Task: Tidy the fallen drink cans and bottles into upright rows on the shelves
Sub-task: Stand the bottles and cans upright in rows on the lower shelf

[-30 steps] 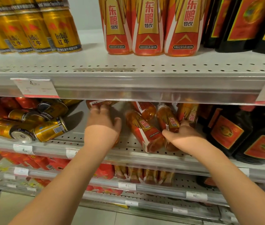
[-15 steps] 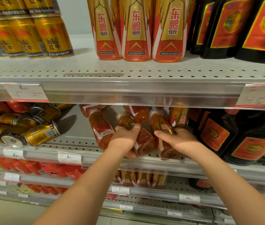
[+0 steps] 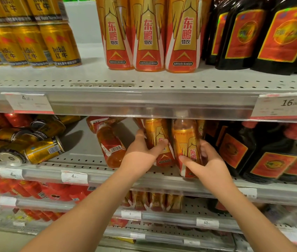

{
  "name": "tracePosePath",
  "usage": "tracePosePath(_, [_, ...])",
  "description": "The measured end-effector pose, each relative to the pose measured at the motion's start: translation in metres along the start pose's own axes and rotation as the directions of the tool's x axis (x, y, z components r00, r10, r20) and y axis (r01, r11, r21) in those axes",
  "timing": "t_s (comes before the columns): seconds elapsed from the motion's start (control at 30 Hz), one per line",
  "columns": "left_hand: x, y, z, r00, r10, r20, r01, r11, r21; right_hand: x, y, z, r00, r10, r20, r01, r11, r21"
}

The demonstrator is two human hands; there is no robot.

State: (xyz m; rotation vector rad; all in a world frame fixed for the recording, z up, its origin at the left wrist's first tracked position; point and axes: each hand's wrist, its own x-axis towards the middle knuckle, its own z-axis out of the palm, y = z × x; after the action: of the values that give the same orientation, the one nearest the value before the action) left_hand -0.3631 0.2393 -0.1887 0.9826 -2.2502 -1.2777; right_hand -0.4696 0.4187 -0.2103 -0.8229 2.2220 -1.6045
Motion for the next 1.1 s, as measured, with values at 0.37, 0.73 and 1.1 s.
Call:
tracePosePath(0.37, [0.012, 0.009, 0.023, 0.976, 0.169, 0.136, -0.185, 0.976, 0.115, -0.025, 0.011, -0.019, 0.997, -0.041, -0.07, 0.033, 0.993, -0.115])
tracePosePath(0.73, [0.035, -0.004, -0.006, 0.96, 0.215, 0.18, -0.251, 0.946, 0.207, -0.014, 0.009, 0.016, 0.956, 0.033, -0.292, -0.085, 0.982, -0.167])
tracePosePath(1.1, [0.044, -0.004, -0.008, 0.872, 0.26, 0.414, -0.338, 0.933, 0.126, -0.002, 0.01, 0.023, 0.92, 0.089, -0.383, -0.175, 0.965, -0.197])
